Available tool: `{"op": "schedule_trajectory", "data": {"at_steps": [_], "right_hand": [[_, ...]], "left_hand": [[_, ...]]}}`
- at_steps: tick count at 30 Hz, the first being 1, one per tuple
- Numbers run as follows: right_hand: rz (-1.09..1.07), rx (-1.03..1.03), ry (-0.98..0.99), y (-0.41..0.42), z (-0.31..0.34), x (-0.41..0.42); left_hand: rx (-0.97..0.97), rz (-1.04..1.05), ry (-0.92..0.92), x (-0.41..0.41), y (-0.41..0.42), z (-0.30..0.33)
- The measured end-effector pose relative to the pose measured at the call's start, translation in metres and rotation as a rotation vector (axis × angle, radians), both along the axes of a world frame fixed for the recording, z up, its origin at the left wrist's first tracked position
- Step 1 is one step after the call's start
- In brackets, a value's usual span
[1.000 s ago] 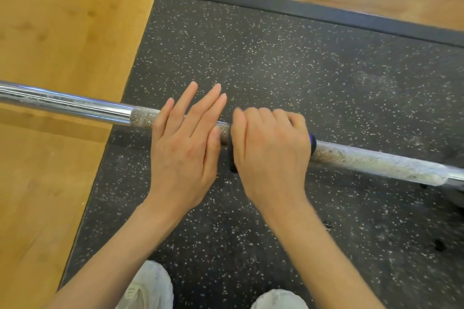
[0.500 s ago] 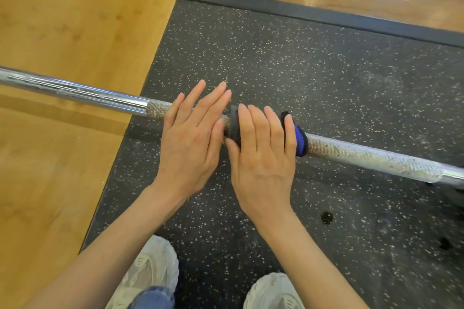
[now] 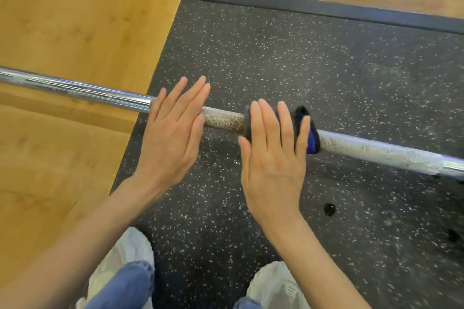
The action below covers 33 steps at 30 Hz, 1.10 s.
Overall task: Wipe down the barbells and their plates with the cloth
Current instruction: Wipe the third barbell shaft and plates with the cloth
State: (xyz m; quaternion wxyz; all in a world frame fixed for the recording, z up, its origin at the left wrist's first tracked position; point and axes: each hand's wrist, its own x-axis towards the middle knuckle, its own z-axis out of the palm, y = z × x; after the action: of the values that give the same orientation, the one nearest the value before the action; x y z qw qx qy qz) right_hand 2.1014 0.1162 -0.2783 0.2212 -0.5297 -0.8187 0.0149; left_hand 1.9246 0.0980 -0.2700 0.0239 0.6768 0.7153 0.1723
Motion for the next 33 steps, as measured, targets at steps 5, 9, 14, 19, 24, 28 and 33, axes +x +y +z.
{"op": "schedule_trajectory", "data": {"at_steps": [5, 9, 14, 19, 24, 28, 33], "right_hand": [[0.166, 0.098, -0.147, 0.004, -0.013, 0.011], [0.076, 0.123, -0.093, -0.003, -0.011, -0.01], [0.24, 0.124, -0.1, 0.003, -0.011, -0.037], [0.087, 0.118, -0.09, -0.008, -0.012, -0.011], [0.162, 0.109, -0.01, -0.003, -0.01, -0.073], [0.118, 0.086, -0.131, -0.003, -0.007, -0.021], [0.04, 0.055, -0.042, -0.014, -0.005, -0.078]], "left_hand": [[0.004, -0.034, 0.014, -0.009, -0.002, 0.001], [0.037, 0.048, -0.038, -0.023, -0.003, -0.001], [0.089, 0.007, -0.018, -0.028, 0.001, -0.004], [0.114, -0.007, -0.021, -0.046, 0.0, -0.007], [0.129, -0.046, -0.064, -0.048, 0.001, -0.007], [0.128, -0.035, -0.106, -0.061, 0.001, -0.008], [0.164, -0.006, -0.122, -0.06, 0.002, -0.01]]}}
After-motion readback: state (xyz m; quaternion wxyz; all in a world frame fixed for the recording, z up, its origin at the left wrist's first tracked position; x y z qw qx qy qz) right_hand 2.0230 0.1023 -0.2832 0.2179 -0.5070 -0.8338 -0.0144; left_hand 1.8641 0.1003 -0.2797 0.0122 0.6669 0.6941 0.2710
